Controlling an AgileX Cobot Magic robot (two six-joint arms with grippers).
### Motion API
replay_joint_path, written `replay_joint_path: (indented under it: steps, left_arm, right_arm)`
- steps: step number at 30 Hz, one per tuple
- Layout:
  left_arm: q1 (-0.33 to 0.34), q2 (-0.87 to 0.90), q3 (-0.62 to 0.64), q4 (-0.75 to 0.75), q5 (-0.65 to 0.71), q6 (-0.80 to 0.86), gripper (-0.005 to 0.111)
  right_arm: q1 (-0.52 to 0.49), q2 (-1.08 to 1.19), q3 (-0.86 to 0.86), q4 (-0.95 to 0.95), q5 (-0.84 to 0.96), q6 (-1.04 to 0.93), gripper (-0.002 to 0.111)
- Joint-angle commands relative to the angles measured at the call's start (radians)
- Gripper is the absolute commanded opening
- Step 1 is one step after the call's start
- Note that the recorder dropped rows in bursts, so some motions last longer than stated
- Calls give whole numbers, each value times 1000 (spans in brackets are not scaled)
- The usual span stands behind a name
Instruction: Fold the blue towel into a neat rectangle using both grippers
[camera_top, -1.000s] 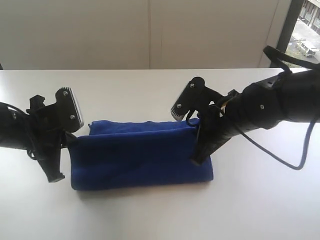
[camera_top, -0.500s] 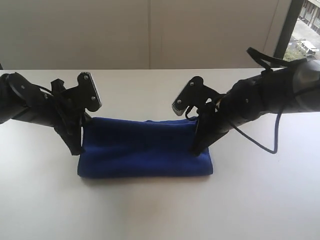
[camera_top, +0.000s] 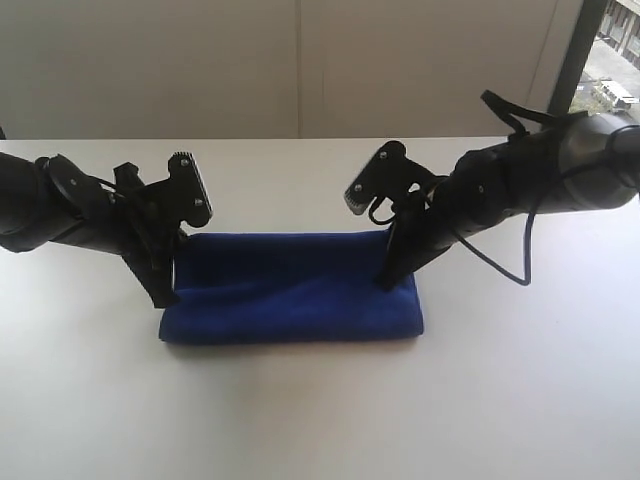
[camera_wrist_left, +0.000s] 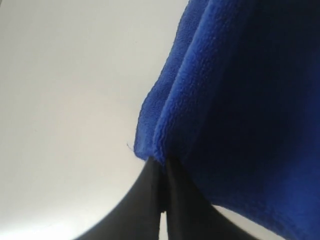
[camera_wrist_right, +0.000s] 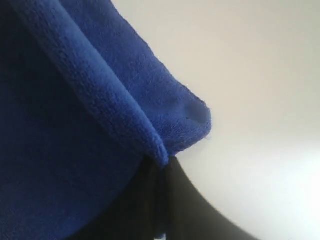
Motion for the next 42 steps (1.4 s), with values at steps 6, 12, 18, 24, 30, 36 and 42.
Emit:
replay_joint_path:
  steps: [6, 12, 18, 24, 30, 36, 42]
  left_arm:
    - [-3, 33, -34, -9, -7, -4, 0]
    - [-3, 61, -34, -9, -7, -4, 0]
    - [-3, 97, -34, -9, -13, -4, 0]
    - [-3, 102, -35, -9, -49, -4, 15]
    - [-3, 100, -36, -17, -179, -6, 53]
    - [-3, 58, -36, -27, -360, -6, 58]
    - [-10, -54, -36, -150, -343, -6, 58]
  right_arm:
    - [-16, 52, -8, -6, -94, 7, 0]
    - [-16, 89, -8, -6, -117, 7, 0]
    - [-16, 90, -8, -6, -188, 5, 0]
    - [-16, 90, -8, -6, -207, -22, 25]
    - [-16, 88, -8, -6, -200, -20, 47]
    - [-16, 32, -8, -6, -212, -65, 47]
    - [-16, -74, -8, -6, -207, -64, 47]
